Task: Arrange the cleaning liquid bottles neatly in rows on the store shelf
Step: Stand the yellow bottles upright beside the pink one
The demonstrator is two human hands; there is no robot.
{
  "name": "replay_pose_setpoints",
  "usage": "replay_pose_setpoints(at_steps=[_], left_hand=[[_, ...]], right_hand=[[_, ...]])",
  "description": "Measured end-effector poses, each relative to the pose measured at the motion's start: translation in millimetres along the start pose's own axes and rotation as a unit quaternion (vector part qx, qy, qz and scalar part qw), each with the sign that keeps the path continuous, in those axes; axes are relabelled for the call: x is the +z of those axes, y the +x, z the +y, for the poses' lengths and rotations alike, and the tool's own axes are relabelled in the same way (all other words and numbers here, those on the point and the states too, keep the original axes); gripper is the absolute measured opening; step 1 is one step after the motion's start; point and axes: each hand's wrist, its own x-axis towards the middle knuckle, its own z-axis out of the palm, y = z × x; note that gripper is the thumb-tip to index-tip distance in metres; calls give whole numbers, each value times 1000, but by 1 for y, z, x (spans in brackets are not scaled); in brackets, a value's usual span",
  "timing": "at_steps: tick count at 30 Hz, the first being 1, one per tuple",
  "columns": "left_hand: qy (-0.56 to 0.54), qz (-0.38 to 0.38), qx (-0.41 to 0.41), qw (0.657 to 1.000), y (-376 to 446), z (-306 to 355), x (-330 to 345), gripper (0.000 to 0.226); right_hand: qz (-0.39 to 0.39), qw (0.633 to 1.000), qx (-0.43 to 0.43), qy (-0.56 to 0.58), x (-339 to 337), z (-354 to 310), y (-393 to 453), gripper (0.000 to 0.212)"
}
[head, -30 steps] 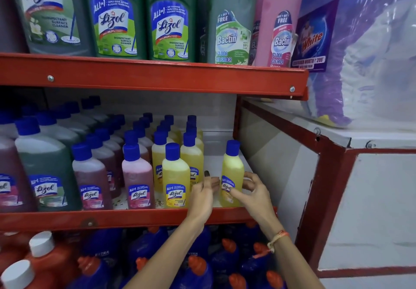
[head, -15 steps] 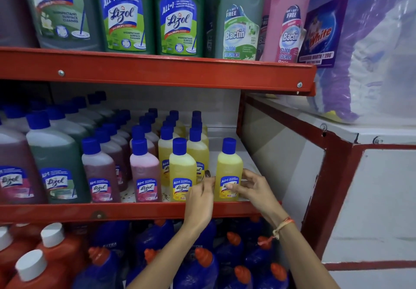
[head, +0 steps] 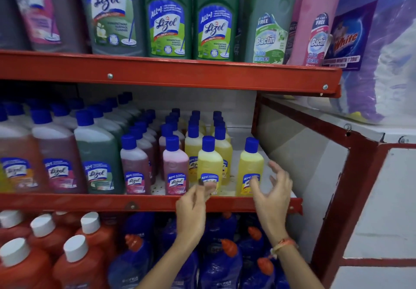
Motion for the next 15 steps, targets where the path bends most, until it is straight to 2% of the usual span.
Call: replay_pose_setpoints(at_steps=[2, 4, 6, 10, 13, 15], left_hand=[[-37, 90, 21, 995, -8, 2, -24, 36], [-28, 146, 34, 988, -11, 0, -45, 36], [8, 166, 17, 986, -7, -8, -61, 39], [36, 102, -35, 994, 3, -17, -81, 62], [21, 46, -57, 997, 5, -11, -84, 50], [34, 21, -60, 997, 8, -8, -88, 52]], right_hand=[[19, 997, -69, -3, 15, -17, -27, 36], [-52, 995, -79, 14, 35, -33, -51, 31], [-138, 988, -59, 38, 56, -45, -71, 36], [-249, 961, 63, 101, 84, -65, -93, 55], [-291, 938, 159, 102, 93, -68, -93, 58], [-297, 928, 204, 97, 97, -68, -90, 57]])
